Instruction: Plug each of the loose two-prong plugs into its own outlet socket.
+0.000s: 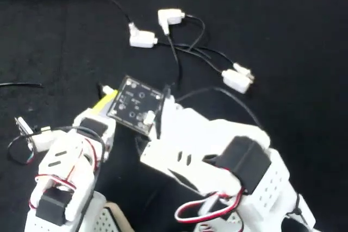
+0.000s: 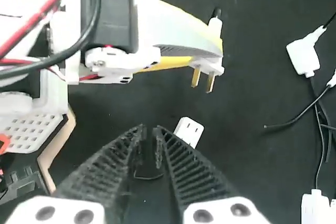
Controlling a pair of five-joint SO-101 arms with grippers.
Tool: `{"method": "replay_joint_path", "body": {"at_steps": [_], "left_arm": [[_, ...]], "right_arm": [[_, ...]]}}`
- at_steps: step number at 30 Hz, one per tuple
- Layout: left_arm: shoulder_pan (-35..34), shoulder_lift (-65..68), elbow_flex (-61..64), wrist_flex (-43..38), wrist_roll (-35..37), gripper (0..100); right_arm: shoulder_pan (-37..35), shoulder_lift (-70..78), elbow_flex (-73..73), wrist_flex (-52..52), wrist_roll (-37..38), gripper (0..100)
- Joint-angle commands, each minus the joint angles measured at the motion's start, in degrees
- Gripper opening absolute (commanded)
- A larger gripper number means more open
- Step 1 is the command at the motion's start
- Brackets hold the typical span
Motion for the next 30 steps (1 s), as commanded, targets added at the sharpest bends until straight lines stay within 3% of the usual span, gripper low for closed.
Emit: {"method": "replay_joint_path", "body": {"at_steps": [1,10,17,25,30], "left_arm": [[3.12,-0.35,-3.47,0.00,-0.53,3],[-1.54,-0.35,-4.44,0.18,-0.35,3],[-2.07,-0.35,-5.05,2.46,-0.44,3],[-1.36,-0.35,-7.69,8.70,-0.79,3],[4.09,-0.35,-7.87,8.88,-2.81,3]], "right_arm": [[-0.26,1.45,-5.76,2.99,-0.53,1.2],[15.03,16.57,-5.67,-3.34,2.46,1.2],[14.51,16.92,2.59,-13.27,4.40,1.2],[10.73,14.29,3.12,-10.46,7.47,1.5],[9.58,11.91,5.58,-7.74,11.78,1.5]]}}
